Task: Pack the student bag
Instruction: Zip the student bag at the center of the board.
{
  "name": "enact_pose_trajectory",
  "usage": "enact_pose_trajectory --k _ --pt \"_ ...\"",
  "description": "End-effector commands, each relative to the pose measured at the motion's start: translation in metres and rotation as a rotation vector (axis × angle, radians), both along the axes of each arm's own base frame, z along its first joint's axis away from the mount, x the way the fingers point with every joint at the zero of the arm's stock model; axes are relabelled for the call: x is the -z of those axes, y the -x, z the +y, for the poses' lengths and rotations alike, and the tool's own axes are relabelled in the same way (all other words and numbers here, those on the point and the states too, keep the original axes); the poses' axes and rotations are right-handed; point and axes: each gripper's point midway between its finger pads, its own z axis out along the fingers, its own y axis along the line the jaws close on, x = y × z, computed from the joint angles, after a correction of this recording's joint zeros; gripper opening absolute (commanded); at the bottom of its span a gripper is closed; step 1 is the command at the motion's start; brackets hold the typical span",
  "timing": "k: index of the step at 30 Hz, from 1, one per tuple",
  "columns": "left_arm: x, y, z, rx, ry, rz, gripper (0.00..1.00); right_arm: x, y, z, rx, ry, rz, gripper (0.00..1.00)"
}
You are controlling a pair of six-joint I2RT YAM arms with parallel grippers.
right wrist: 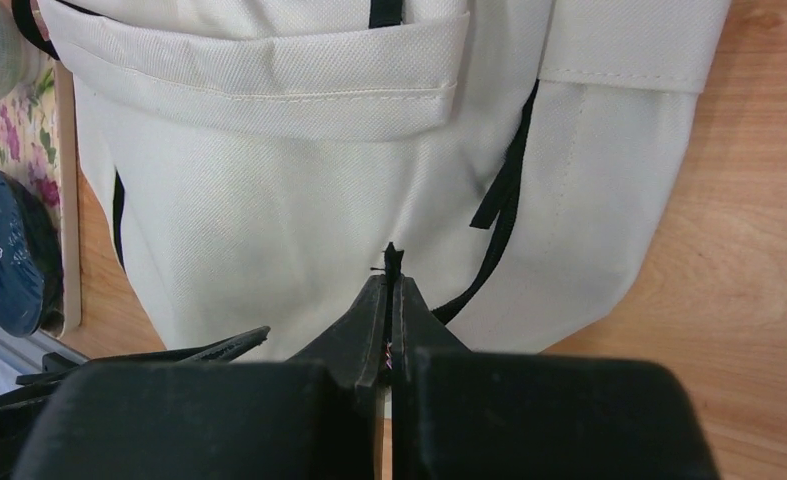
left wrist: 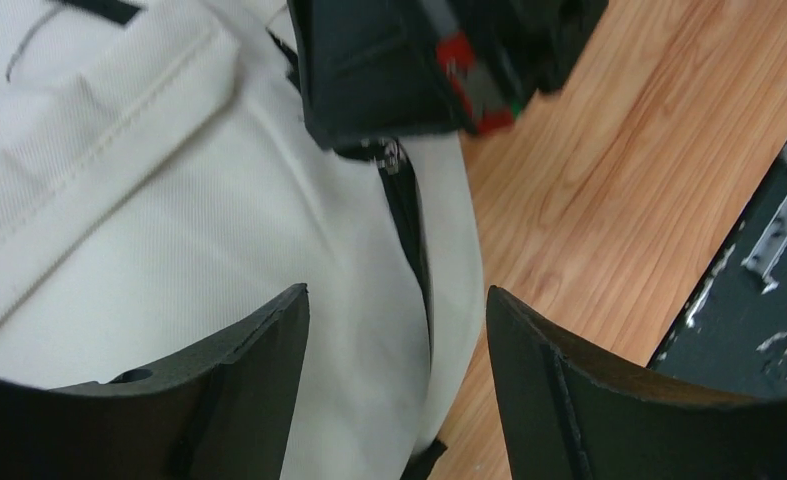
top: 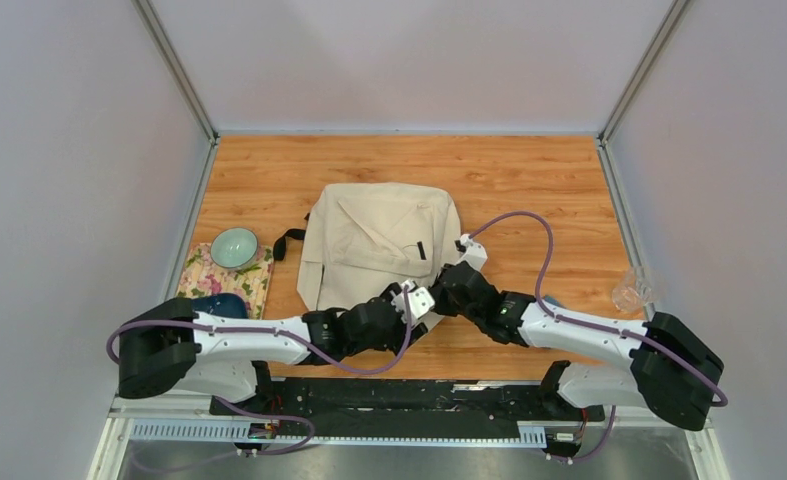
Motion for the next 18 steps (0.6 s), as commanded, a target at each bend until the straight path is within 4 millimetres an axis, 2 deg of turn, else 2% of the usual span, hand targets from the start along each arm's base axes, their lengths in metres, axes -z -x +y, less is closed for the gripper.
enact_pose_trajectory --k 1,2,7,10,11,16,17,18 --pt "-0.023 -0.01 -0.031 0.015 0.04 -0.042 0.73 -0.013 -0.004 -0.001 0.044 -0.046 -0.051 0.0" --pt "-0.027 -0.011 -0.036 0.021 0.047 -0.043 0.73 -0.016 -0.004 -0.002 0.047 -0.052 -0.058 0.0" --pt "-0.013 -0.008 -0.043 0.036 0.017 -0.008 0.72 -0.015 0.001 -0.014 0.068 -0.045 -0.06 0.0" --pt "-0.007 -0.006 -0.047 0.042 0.023 0.016 0.66 -0.016 0.002 -0.02 0.082 -0.055 -0.065 0.0" --pt "-0.005 -0.005 -0.048 0.041 0.023 0.021 0.54 -0.017 0.003 -0.021 0.088 -0.06 -0.066 0.0" --pt "0.005 -0.009 -0.046 0.0 0.014 0.033 0.26 -0.014 0.007 -0.027 0.091 -0.058 -0.061 0.0" --pt "0.007 -0.01 -0.045 -0.007 0.013 0.033 0.14 -0.014 0.007 -0.027 0.09 -0.06 -0.059 0.0" --pt "0.005 -0.01 -0.045 -0.01 0.018 0.031 0.07 -0.014 0.008 -0.027 0.092 -0.065 -0.056 0.0"
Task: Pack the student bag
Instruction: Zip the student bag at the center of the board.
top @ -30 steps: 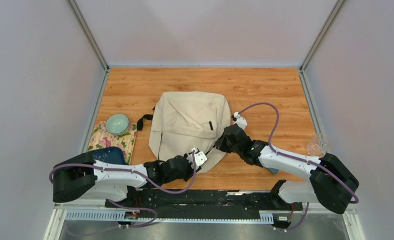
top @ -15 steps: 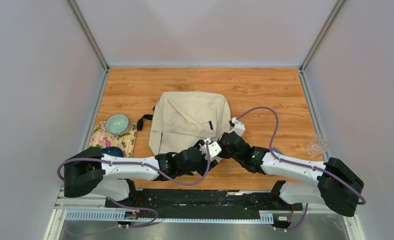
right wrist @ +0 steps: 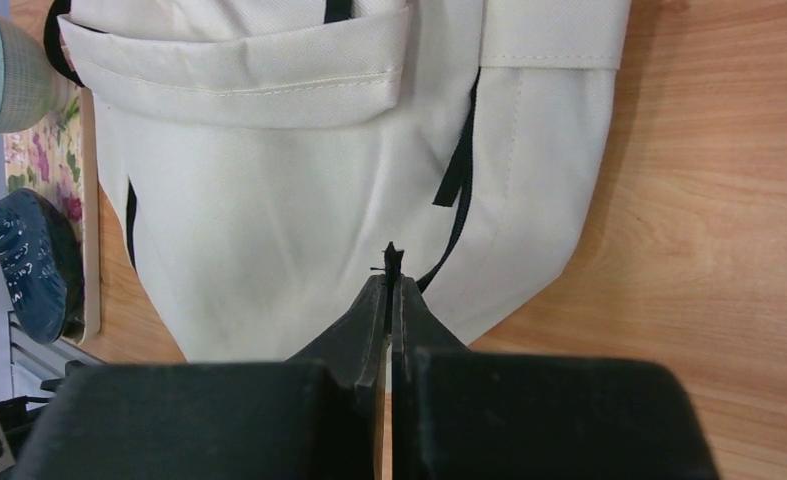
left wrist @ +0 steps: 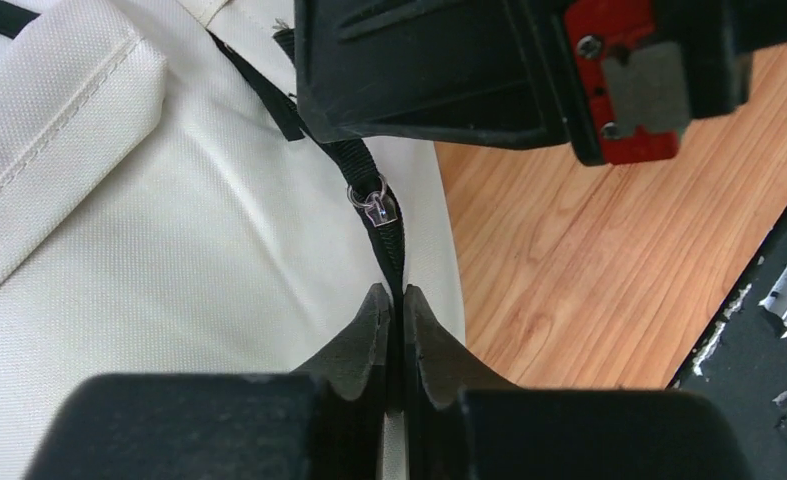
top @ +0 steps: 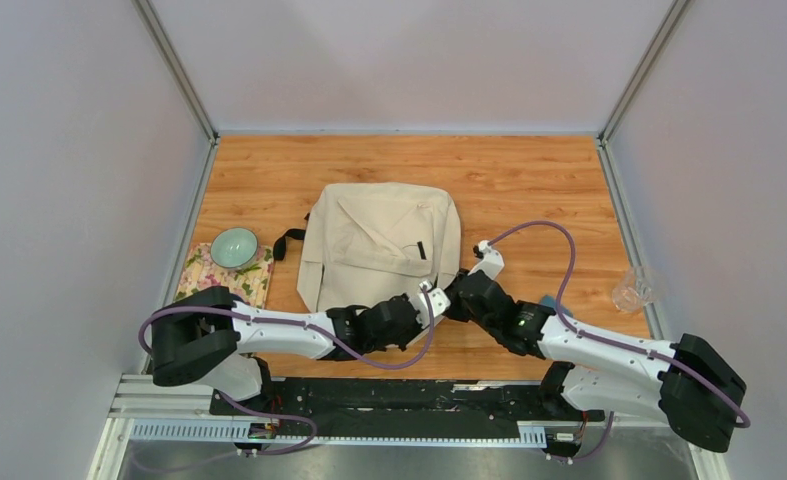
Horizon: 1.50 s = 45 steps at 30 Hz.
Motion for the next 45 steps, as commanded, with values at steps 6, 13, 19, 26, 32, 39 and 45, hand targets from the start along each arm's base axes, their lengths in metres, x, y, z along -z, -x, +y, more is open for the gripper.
enact_pose_trajectory --k 6,13,19,26,32,39,45 --pt "0.0 0.017 -0.004 0.039 0.098 0.07 0.0 0.008 -0.001 -0.01 0.061 0.0 0.004 0.0" --pt "0.034 0.054 0.017 0.104 0.109 0.211 0.0 0.012 -0.02 -0.007 0.115 0.081 -0.011 0.0" --pt "0.058 0.064 0.042 0.103 0.056 0.228 0.0 -0.001 -0.048 -0.003 0.149 0.09 -0.058 0.0" --pt "0.066 0.075 0.046 0.128 0.031 0.249 0.0 -0.002 -0.053 0.013 0.108 0.083 -0.041 0.0" --pt "0.036 0.044 0.036 0.025 0.067 0.124 0.19 0.009 -0.03 0.014 0.071 0.071 -0.012 0.0" --pt "-0.001 0.017 0.005 -0.025 0.119 0.028 0.5 0.017 -0.005 0.022 0.032 0.062 0.01 0.0" --pt "-0.003 0.006 -0.003 -0.061 0.149 0.06 0.48 0.014 -0.001 0.019 0.042 0.06 0.005 0.0"
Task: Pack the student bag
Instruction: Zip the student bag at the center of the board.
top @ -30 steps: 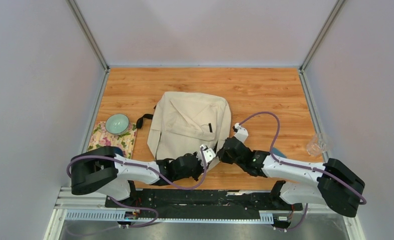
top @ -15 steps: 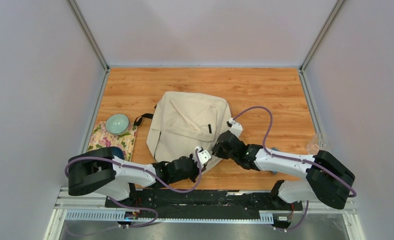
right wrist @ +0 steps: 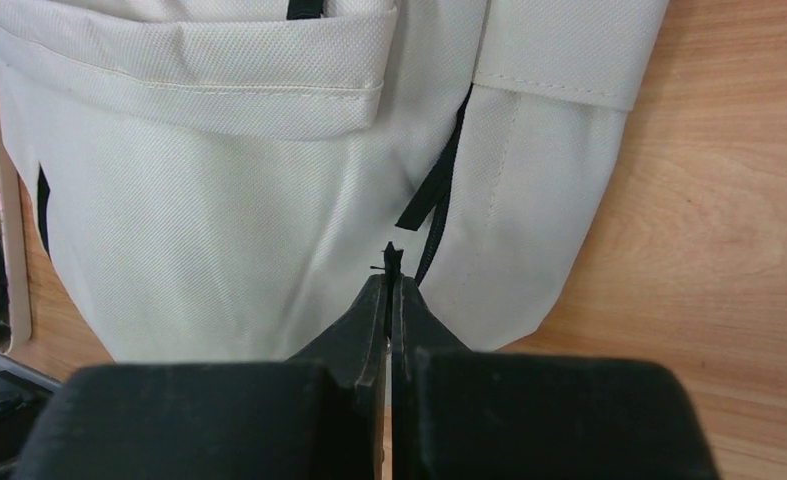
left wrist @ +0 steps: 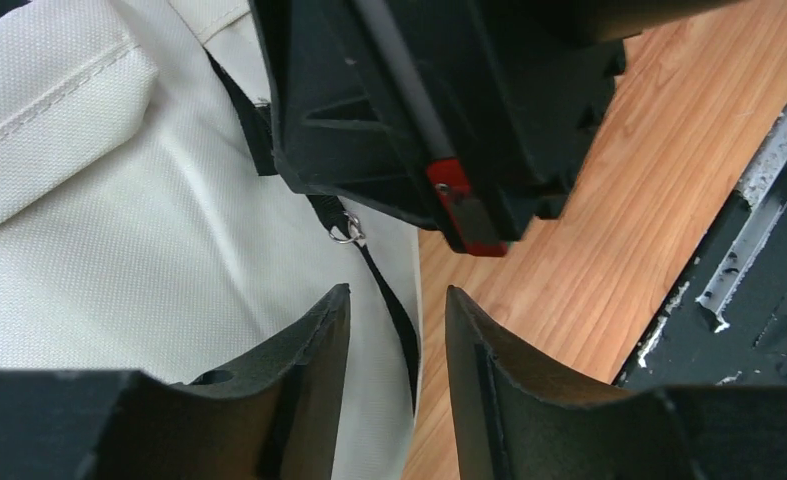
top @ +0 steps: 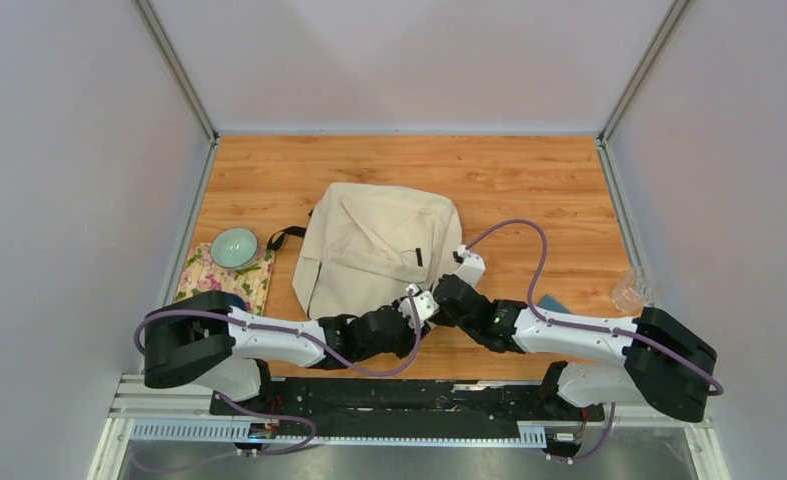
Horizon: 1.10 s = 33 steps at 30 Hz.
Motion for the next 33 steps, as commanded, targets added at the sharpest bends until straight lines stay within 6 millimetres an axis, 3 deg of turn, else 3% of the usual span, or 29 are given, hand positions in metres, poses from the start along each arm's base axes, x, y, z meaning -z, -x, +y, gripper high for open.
enact_pose_trajectory --k 1,4,10,19,23,28,33 --pt "-0.008 -0.01 -0.006 -0.031 0.039 0.017 0.42 -0.014 -0.006 -0.003 0.053 -0.042 -0.052 0.0" --pt "-0.007 -0.011 -0.006 -0.025 0.045 0.031 0.36 -0.016 -0.004 -0.006 0.059 -0.058 -0.053 0.0" --pt "0.003 -0.006 -0.007 -0.011 0.039 0.081 0.35 -0.015 -0.001 -0.015 0.074 -0.056 -0.057 0.0" --pt "-0.003 -0.003 -0.022 0.024 0.096 0.108 0.34 -0.014 0.002 -0.018 0.064 -0.05 -0.05 0.0" --pt "0.0 -0.005 -0.024 0.022 0.109 0.144 0.26 -0.012 0.004 -0.019 0.048 -0.041 -0.052 0.0" --pt "0.003 -0.006 -0.023 0.011 0.126 0.185 0.0 -0.009 0.006 -0.017 0.023 -0.029 -0.045 0.0" --pt "0.004 0.002 -0.022 0.05 0.142 0.204 0.0 -0.005 0.005 -0.015 0.018 -0.011 -0.039 0.0"
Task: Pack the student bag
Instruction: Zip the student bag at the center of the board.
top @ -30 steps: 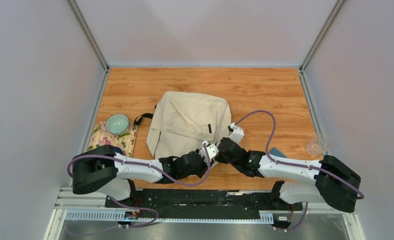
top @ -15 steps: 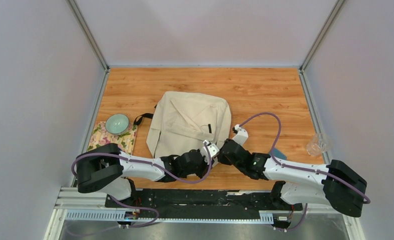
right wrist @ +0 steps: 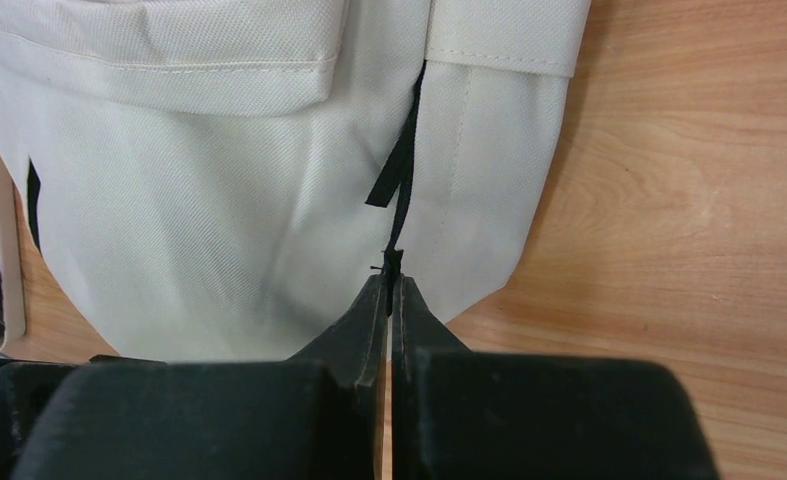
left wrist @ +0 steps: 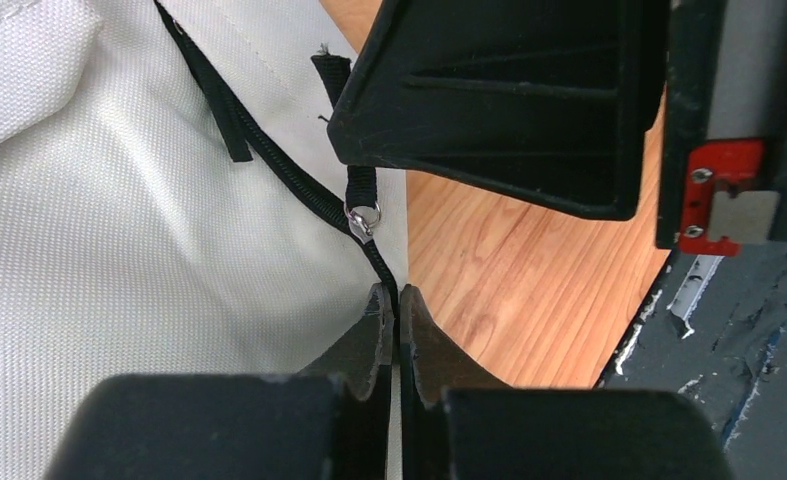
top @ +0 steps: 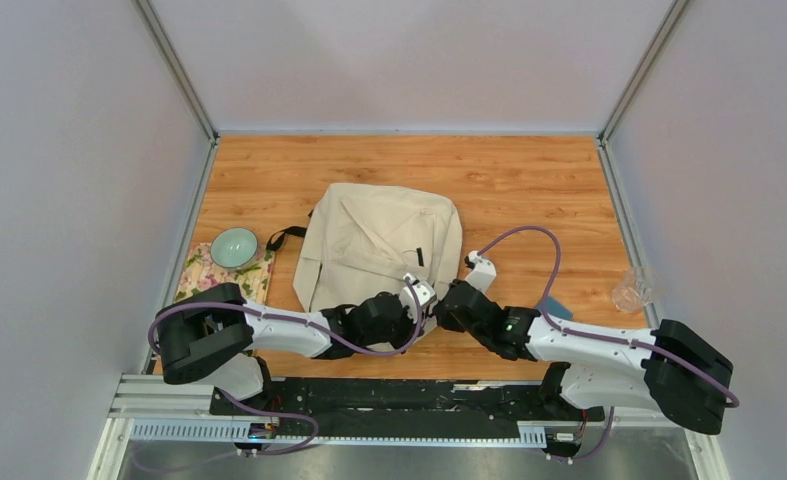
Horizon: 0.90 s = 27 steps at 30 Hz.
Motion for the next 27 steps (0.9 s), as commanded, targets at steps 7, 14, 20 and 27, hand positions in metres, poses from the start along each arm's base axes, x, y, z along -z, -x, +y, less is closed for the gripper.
enact_pose_trajectory --k 7,14,20,27 --pt "-0.012 0.028 -0.006 0.148 0.11 0.047 0.0 -0.001 -0.022 0.007 0.017 0.068 -0.035 0.0" --pt "-0.002 0.061 0.005 0.313 0.07 0.121 0.0 -0.019 -0.05 0.008 0.015 0.092 -0.11 0.0" --pt "0.001 0.074 0.011 0.372 0.048 0.137 0.0 -0.024 -0.063 0.008 0.012 0.1 -0.126 0.0" --pt "-0.001 0.077 0.009 0.42 0.008 0.096 0.0 -0.044 -0.062 0.036 -0.119 0.031 -0.185 0.0"
